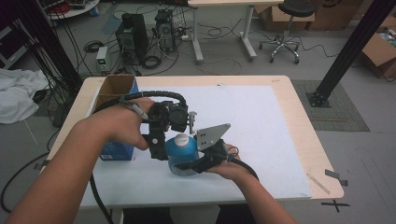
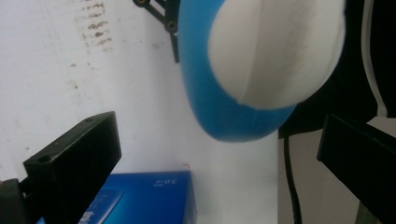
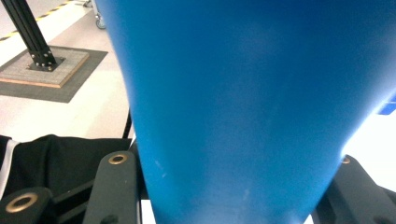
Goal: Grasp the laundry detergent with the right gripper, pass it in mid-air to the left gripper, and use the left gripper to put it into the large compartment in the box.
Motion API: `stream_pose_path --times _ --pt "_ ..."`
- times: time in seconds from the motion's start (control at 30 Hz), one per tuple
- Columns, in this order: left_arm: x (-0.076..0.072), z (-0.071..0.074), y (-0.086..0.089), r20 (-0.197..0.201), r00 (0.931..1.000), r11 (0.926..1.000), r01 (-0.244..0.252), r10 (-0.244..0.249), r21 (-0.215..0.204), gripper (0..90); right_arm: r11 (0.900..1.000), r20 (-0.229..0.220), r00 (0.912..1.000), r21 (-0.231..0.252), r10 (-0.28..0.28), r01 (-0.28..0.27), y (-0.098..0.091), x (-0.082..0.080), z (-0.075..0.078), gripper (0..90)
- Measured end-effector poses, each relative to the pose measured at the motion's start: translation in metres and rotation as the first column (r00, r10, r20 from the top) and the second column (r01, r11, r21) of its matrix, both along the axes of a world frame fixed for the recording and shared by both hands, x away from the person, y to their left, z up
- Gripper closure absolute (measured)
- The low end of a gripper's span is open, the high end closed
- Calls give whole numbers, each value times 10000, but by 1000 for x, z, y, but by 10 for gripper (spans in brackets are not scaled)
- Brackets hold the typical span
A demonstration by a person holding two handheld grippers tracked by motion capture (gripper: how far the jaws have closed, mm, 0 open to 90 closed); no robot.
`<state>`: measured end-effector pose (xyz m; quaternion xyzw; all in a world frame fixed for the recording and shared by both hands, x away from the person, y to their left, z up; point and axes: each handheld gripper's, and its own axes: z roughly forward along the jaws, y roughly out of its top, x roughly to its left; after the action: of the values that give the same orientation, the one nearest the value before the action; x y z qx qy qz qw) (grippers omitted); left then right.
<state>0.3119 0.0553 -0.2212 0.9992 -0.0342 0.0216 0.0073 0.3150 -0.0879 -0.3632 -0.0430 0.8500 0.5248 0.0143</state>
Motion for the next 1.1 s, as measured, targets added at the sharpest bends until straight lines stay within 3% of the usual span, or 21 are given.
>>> stream_pose_path --times 0.53,0.93,1.0,1.1 --pt "-3 -18 -1 -84 9999 9999 64 -65 -145 1 9993 -399 9991 349 170 -156 17 6 -11 464" --pt "-1 -28 -6 -111 9999 9998 124 -126 -131 1 9998 -711 9974 206 69 -55 24 4 -12 464" --pt "-1 -30 -5 -69 9999 9999 118 -118 -81 1 9994 -573 9983 317 125 -107 25 5 -13 464" --pt "-2 -33 -4 -34 9999 9999 102 -102 -96 1 9999 -759 9971 99 -15 22 25 4 -13 463"
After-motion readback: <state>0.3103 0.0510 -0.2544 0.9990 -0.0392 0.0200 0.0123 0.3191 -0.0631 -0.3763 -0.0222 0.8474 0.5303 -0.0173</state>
